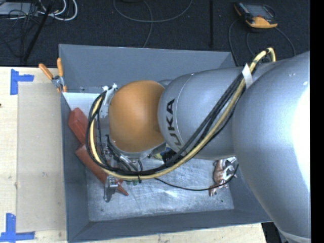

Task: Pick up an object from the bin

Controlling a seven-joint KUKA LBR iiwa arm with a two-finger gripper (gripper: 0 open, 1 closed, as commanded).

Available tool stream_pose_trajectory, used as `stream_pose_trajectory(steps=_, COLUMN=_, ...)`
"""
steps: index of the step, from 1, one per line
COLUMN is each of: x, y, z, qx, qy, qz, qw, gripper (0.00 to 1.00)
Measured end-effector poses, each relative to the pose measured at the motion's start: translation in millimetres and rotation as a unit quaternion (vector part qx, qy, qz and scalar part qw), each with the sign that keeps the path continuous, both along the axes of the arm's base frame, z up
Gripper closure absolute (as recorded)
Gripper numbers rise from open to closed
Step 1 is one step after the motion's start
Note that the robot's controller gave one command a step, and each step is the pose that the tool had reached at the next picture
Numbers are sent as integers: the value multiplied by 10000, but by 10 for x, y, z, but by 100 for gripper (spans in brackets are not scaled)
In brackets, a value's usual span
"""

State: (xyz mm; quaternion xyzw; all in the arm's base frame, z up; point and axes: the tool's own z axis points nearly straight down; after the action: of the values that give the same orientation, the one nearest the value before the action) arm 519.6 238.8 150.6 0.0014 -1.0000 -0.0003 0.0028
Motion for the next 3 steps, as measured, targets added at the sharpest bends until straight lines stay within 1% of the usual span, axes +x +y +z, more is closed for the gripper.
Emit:
stream_pose_trajectory(steps=1, x=15, y=-19, z=27, qx=-5, qy=-14, qz=-24, qw=10000, gripper=0)
stream_pose_trajectory(steps=2, x=272, y=19, z=-347, qx=59, qy=-186, qz=-714, qw=9973, gripper=0)
stream_pose_trajectory(steps=3, x=262, y=-14, z=-365, qx=27, qy=-177, qz=-701, qw=9974, gripper=0)
